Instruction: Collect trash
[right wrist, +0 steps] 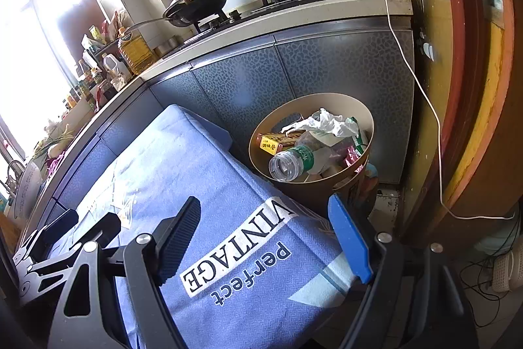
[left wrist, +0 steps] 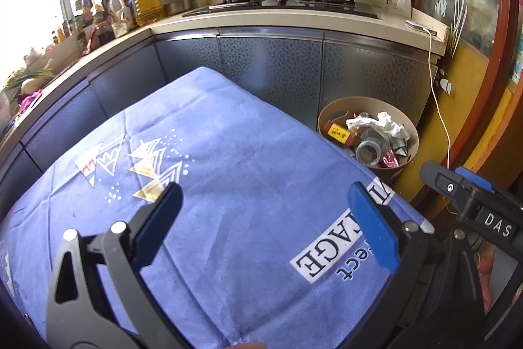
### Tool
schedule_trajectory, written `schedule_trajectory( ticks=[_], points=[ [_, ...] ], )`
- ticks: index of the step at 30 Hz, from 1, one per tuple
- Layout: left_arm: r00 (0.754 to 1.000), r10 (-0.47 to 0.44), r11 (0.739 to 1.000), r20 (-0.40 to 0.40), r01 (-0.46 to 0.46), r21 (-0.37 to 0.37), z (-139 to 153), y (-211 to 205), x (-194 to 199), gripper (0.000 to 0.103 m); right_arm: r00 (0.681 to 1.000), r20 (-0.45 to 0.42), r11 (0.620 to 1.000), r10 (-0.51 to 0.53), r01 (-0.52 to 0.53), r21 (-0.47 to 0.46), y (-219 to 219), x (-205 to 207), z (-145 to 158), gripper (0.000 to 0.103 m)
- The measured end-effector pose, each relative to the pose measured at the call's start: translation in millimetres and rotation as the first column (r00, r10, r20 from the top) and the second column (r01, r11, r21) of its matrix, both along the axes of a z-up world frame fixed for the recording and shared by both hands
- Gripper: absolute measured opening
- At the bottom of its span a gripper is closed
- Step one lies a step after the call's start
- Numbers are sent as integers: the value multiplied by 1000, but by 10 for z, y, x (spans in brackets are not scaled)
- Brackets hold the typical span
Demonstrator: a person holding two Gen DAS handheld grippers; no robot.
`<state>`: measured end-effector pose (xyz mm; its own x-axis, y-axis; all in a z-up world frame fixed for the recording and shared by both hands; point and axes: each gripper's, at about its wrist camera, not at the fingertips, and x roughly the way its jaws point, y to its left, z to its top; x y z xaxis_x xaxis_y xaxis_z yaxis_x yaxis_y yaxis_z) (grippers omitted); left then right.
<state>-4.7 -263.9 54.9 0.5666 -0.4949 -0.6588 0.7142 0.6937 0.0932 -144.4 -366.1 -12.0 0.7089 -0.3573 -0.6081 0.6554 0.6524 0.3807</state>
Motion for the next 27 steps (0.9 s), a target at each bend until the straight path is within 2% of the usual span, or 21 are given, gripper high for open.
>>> schedule_trajectory(
  ticks=[13, 27],
  points=[
    [1000, -10, 1000, 10, 10, -9, -26, 1, -36, 97, 1000, -2, 1000, -2, 2, 6, -9, -1, -19, 79],
    [1000, -8, 1000, -21, 8, -4, -32, 4, -19, 97, 1000, -4, 1000, -2, 2, 7, -18, 7, -18, 79]
  ],
)
